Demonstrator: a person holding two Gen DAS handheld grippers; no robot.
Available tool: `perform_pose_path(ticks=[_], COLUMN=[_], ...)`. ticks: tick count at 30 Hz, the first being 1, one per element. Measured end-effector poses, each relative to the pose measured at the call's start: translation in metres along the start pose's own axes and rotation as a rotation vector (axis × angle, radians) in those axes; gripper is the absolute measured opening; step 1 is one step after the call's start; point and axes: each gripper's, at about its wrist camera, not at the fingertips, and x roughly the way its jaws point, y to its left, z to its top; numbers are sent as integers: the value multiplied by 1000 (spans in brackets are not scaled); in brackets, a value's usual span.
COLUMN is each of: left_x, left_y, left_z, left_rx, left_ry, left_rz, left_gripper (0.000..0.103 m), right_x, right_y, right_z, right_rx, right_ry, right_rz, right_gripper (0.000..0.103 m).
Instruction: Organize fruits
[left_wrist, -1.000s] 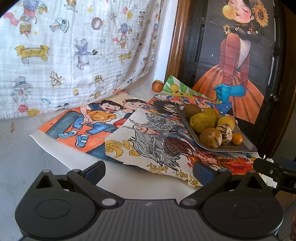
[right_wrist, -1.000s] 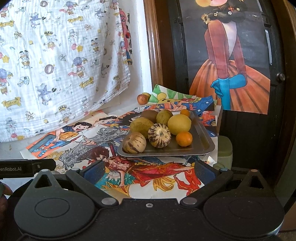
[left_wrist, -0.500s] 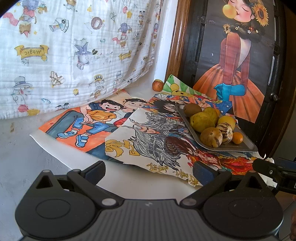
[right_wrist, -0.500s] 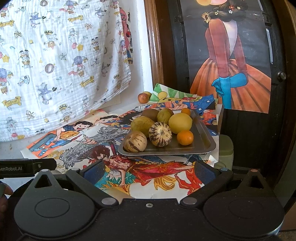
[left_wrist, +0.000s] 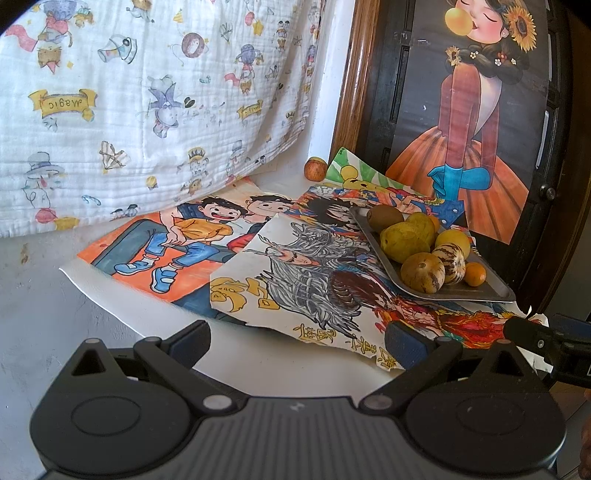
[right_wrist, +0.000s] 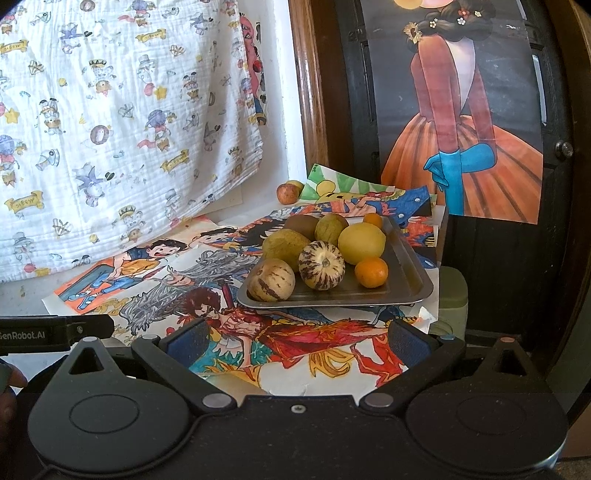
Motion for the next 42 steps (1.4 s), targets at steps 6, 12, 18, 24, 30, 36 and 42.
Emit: perform_pose_path(ticks=[6,12,18,24,30,36,42], left_x=[0,0,0,0,0,0,-1], left_y=[0,0,0,0,-1,1,3], left_z=[1,1,1,1,2,-1,-2], left_rx=[0,-1,-1,-2,-2,-7,-13], left_ry=[1,1,2,2,2,-1,1], left_rz=[0,0,0,-1,-1,7,16], left_gripper=[102,103,103,103,102,103,102], right_x=[0,0,0,0,0,0,1], right_y=[0,0,0,0,0,0,-1], right_z=[1,0,0,0,0,-1,-2], right_rx=[0,3,3,4,4,5,6], right_ry=[1,4,4,6,7,9,12], right_rz=[0,2,1,2,3,3,5], right_gripper=[102,102,102,102,102,102,102])
